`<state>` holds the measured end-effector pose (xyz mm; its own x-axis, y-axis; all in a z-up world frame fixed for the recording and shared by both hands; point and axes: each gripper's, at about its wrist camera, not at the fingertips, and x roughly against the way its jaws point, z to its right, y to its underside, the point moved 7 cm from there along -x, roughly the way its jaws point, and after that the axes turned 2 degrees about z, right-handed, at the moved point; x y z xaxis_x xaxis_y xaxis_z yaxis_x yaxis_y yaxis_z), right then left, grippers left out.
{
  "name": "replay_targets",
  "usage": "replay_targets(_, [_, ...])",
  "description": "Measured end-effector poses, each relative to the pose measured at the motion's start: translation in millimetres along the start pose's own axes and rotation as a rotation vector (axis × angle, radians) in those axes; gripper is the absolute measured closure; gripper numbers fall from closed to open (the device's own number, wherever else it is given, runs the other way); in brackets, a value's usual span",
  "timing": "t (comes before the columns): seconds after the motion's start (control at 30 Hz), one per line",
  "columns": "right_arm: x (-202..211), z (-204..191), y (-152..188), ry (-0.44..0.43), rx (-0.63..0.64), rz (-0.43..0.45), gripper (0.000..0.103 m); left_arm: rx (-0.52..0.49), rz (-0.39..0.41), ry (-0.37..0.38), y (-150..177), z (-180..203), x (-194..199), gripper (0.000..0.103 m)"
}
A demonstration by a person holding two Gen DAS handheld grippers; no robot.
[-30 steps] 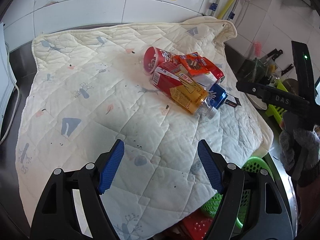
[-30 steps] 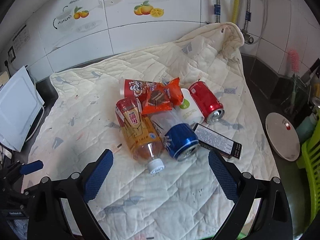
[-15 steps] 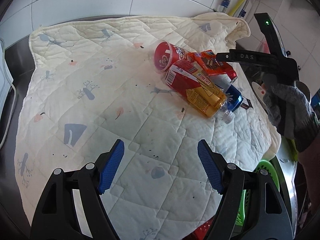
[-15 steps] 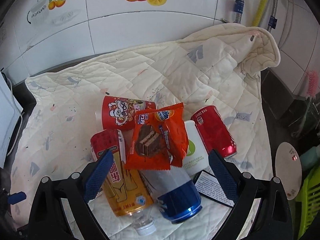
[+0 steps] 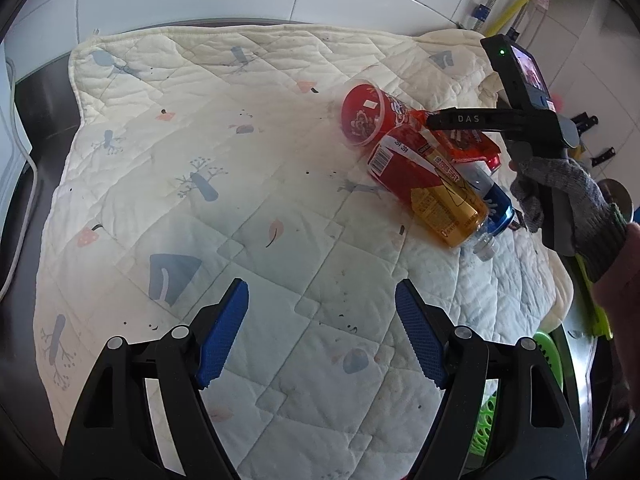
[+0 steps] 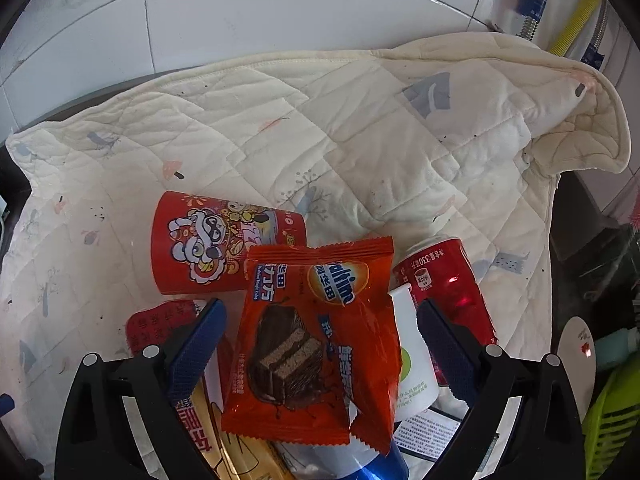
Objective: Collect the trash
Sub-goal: 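Move the right gripper to the red chocolate wafer wrapper and grasp it, then lift the wafer wrapper with the right gripper while the left gripper approaches the drink carton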
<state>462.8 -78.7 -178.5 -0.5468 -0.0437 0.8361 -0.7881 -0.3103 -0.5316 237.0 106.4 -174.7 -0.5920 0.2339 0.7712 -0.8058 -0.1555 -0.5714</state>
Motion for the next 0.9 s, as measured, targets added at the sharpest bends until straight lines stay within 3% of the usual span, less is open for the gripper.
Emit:
replay_targets(0.1, [-7,0,-1,0.009,0.013,-0.021,0.012,0.003,-0.006,0.000,0,-2,-2,0.028])
replay_targets(0.17, [-11,-1,0,-0.001,0.024,-0.039,0.023,0.002,-0.008,0.004,-1,-1,-3,0.028])
replay_targets(0.43, [-9,-1,0,-0.015,0.028,-0.045,0.037,-0.014,-0.018,0.025,-7,12,-11,0.028])
replay_targets(0.9, [57,27,22,-0.056,-0.043,0.049,0.039,0.003,-0.028,0.071,-24,51,-24,0.028])
